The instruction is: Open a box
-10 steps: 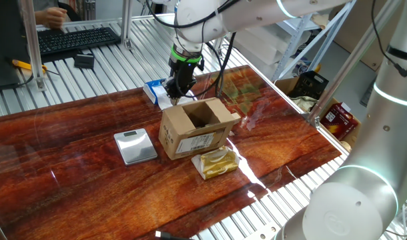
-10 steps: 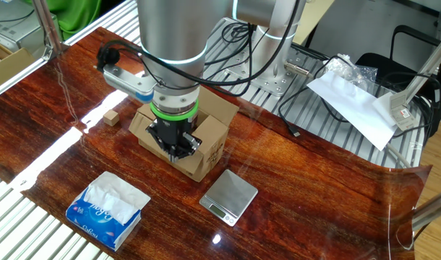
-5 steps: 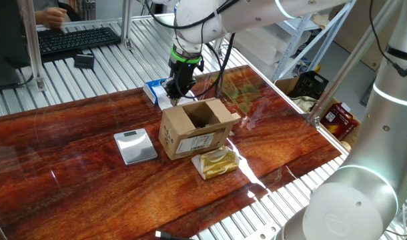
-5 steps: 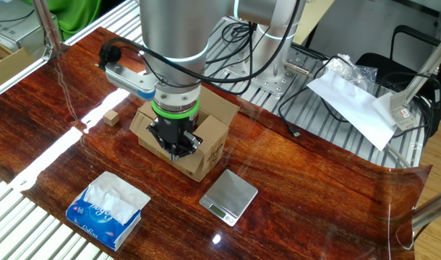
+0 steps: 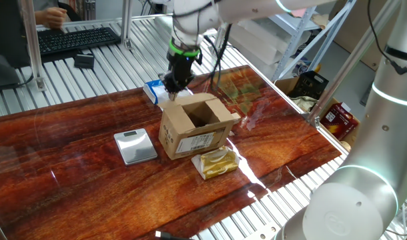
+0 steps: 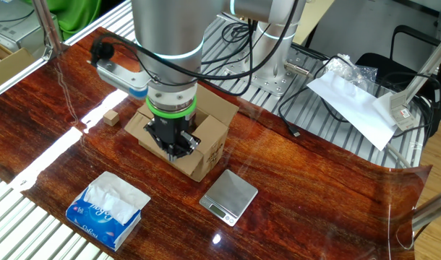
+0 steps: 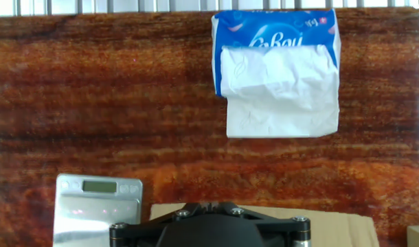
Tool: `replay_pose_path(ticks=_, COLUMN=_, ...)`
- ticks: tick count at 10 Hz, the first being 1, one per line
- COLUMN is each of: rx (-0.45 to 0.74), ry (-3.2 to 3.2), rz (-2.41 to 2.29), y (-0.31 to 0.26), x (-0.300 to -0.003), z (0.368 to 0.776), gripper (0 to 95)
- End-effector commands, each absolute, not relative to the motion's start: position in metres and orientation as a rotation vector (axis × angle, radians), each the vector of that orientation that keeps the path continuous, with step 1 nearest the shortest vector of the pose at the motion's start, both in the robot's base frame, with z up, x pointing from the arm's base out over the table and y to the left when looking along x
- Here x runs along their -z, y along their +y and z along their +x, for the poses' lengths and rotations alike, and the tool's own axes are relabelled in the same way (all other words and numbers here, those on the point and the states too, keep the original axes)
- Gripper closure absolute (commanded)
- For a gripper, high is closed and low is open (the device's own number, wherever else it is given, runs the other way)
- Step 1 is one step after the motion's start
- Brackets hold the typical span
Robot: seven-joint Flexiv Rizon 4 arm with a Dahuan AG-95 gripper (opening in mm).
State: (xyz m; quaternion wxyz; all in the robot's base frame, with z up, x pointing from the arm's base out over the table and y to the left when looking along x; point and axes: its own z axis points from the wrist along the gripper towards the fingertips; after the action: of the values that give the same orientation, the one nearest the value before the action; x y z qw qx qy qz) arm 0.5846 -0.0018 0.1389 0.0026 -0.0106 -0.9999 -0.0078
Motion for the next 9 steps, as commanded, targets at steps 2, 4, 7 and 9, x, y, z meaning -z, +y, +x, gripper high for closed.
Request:
replay_pose_path(ticks=2, rx=0.005, ry=-3.099, rz=-0.026, y=-0.002, x=-0.157, z=0.586, gripper=95.0)
replay_pose_path(ticks=4, rx=-0.017, ry=-3.084, rz=-0.016, y=-0.003, x=-0.169, z=0.583, gripper=95.0)
replay_pose_path(ticks=7, rx=-0.016, ry=-3.076, rz=0.001, y=-0.005, x=-0.176, z=0.571, gripper=95.0)
replay_pose_path(ticks=9, rx=-0.021, ry=-3.077, rz=0.011, y=-0.007, x=-0.174, z=0.562, gripper=95.0)
